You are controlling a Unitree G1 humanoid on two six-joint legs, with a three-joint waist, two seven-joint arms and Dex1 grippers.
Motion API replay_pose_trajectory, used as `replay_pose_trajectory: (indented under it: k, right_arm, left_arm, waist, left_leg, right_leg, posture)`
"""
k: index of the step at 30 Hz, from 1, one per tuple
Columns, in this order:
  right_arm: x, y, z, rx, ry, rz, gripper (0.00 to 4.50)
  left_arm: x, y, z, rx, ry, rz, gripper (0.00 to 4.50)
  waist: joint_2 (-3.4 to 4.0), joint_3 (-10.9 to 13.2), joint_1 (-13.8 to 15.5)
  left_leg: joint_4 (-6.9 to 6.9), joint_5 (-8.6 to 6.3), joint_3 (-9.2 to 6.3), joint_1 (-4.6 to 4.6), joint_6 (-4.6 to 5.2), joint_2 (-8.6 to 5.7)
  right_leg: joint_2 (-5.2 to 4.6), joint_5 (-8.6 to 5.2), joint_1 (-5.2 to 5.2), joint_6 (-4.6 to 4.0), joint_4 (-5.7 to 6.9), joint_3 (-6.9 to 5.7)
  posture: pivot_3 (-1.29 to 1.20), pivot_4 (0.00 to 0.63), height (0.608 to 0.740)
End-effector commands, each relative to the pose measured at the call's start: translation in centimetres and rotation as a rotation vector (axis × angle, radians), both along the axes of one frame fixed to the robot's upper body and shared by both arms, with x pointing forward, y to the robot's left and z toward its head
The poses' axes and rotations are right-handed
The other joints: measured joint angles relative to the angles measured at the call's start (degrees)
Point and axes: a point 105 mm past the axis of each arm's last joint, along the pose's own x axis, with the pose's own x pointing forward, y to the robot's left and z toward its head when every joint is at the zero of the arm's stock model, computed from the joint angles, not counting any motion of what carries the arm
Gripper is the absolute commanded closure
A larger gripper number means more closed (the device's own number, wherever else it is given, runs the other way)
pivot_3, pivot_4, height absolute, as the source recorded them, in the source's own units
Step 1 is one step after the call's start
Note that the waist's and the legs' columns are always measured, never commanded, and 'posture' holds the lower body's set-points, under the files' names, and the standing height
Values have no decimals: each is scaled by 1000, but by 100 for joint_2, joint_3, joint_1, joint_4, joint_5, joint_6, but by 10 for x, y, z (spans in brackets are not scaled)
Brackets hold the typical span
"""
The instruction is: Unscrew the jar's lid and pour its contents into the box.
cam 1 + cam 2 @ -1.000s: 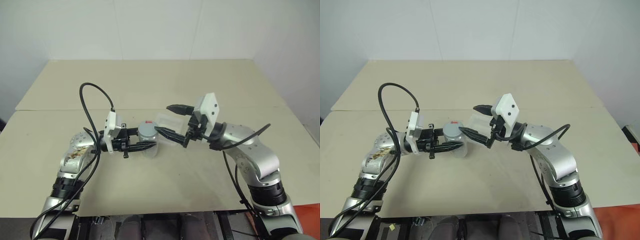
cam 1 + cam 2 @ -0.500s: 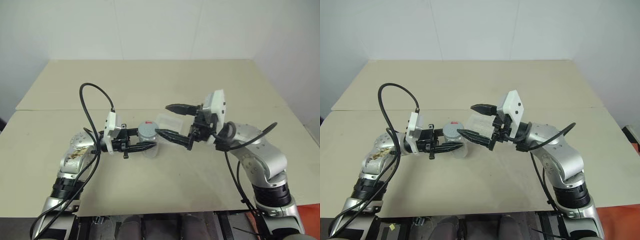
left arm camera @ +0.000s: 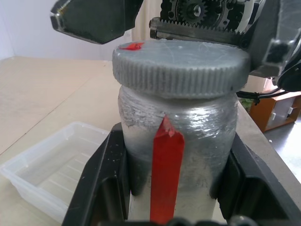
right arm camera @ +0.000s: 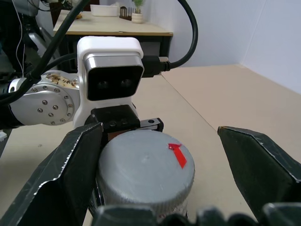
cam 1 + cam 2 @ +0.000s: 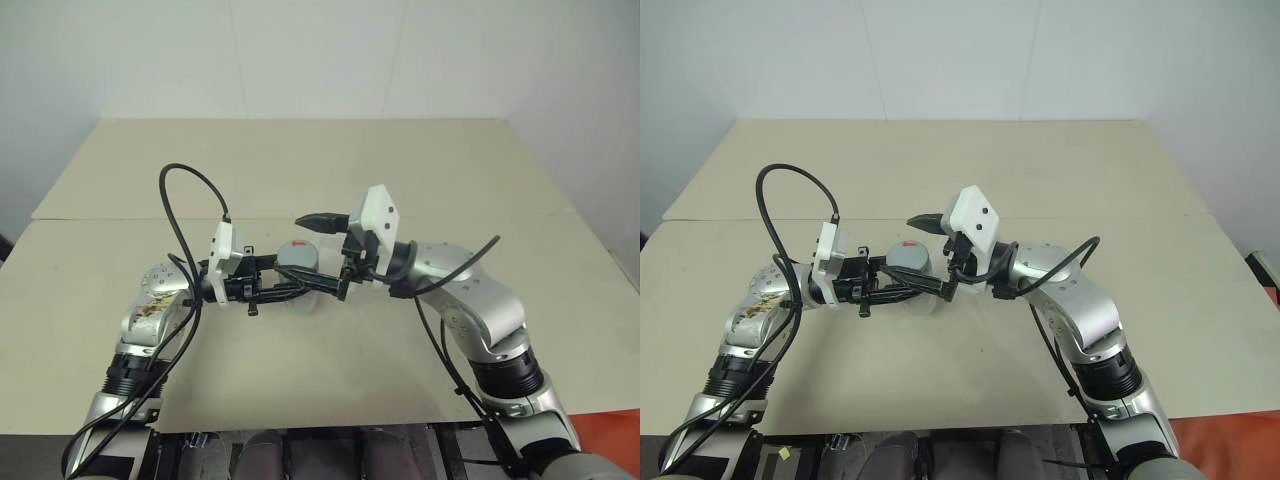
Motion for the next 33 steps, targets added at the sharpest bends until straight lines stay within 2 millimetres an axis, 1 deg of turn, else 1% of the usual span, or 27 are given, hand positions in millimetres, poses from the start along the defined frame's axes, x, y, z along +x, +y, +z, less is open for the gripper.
replay_pose_trajectory:
  k: [1, 6, 20, 33]
  right_arm:
    - [-2, 3, 9, 10, -52, 5, 24]
    - [1, -1, 8, 0, -53, -13, 24]
    - [6, -29, 2, -20, -39, -98, 24]
    - [9, -41, 2, -1, -28, -149, 24]
  left_arm:
    - [-3, -2, 10, -16, -51, -12, 2560]
    - [-2, -1, 11, -17, -53, -9, 2560]
    - [-3, -1, 11, -18, -55, -10, 2560]
    - [-4, -1, 11, -15, -51, -16, 2560]
  waist:
    - [0, 0, -2]
    - [0, 0, -1]
    - [0, 0, 1]
    - [0, 0, 1]
  left_leg:
    - [0, 0, 0, 1, 0, 0]
    - [2, 0, -1, 3, 0, 0]
    - [4, 0, -1, 2, 0, 0]
    - [5, 0, -1, 2, 1, 0]
  right_leg:
    - [0, 0, 0, 0, -1, 0]
    - [0, 0, 0, 0, -2, 1]
    - [0, 0, 0, 0, -2, 1]
    - [0, 0, -1, 0, -3, 1]
  posture:
    - [0, 150, 740]
    - [0, 150, 740]
    - [0, 150, 740]
    - [0, 150, 740]
